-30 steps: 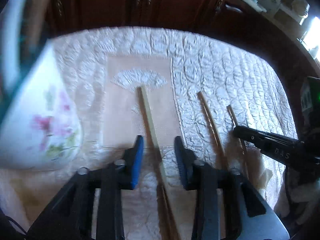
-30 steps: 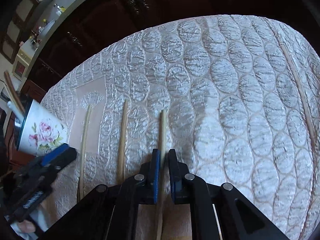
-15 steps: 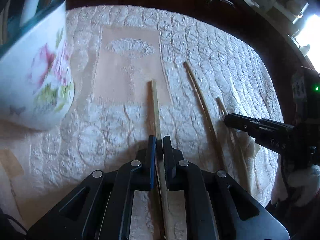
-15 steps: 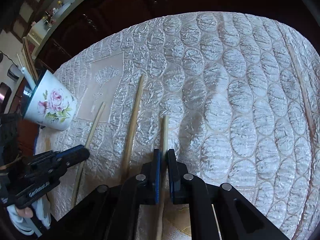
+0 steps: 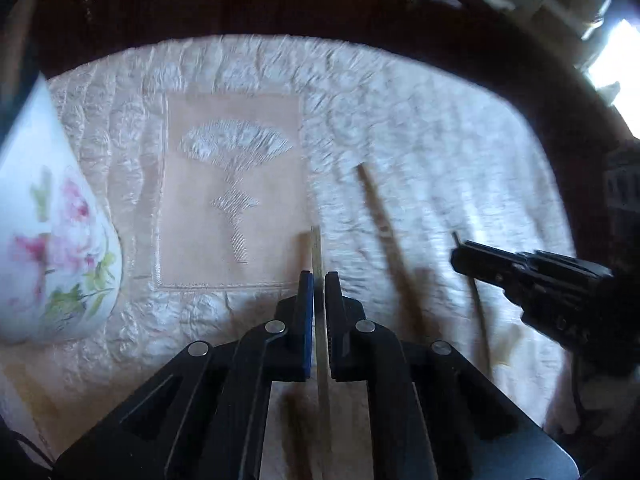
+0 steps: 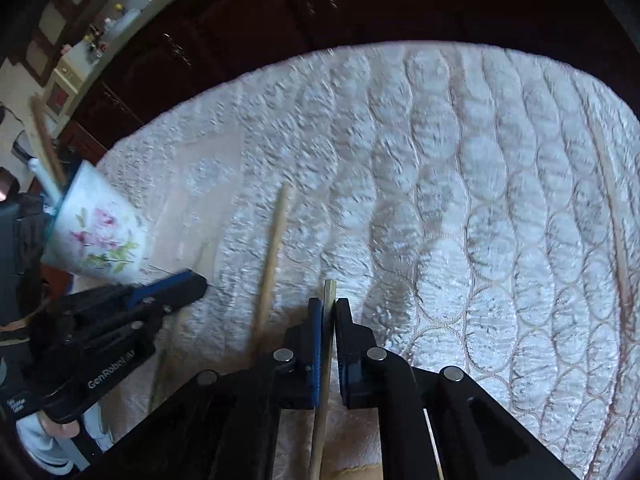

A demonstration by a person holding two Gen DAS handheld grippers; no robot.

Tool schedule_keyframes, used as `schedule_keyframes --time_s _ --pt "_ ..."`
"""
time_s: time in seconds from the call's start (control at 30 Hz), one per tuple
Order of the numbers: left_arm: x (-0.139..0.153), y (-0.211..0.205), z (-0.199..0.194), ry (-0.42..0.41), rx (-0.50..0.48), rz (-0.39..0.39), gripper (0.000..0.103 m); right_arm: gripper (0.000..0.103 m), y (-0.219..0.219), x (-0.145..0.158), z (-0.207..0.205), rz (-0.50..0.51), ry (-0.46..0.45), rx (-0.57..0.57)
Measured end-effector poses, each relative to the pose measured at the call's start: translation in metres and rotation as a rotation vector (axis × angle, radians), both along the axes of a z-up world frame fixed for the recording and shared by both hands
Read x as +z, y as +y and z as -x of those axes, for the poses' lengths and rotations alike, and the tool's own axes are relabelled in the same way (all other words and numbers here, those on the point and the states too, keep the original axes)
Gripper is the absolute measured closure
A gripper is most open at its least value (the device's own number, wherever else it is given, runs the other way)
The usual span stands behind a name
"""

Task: Organize utensils
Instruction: 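Lift both chopsticks and lower them into the floral cup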

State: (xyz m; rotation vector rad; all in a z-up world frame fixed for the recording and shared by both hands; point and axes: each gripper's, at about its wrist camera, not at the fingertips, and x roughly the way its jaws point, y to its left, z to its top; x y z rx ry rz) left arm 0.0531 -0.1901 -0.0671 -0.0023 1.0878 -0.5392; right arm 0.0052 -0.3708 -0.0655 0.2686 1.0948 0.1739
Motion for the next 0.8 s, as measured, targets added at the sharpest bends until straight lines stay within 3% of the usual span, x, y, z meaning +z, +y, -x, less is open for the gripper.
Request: schedule_keyframes --time_s 0.17,0.3,0.43,0.63,0.73,0.8 --pt "0.047 0.022 0.022 -0.083 -0.046 0.078 0.099 0.098 0.001 0.049 0.019 -0.039 -0.115 0.025" --pt "0.052 0.022 0.025 -0.107 -0.064 0.028 0.099 0.098 0.007 0.074 0.029 -0.015 -0.161 0.048" --pt "0.028 0.008 0.016 -0.054 -0.060 0.003 0.075 0.098 0.008 0.076 0.038 -0.009 -0.162 0.051" --pt "-0.017 -0.020 -0.002 -0.006 -0.062 -0.119 0.076 0.098 0.005 0.078 0.046 -0.018 -0.168 0.043" --pt "-0.018 -0.022 -0.003 -0.016 -0.074 -0.111 0.098 0.098 0.002 0.085 0.052 -0.026 -0.188 0.049" --pt "-0.010 -0.013 0.000 0.012 -0.076 -0.054 0.099 0.098 -0.003 0.090 0.056 -0.032 -0.199 0.051"
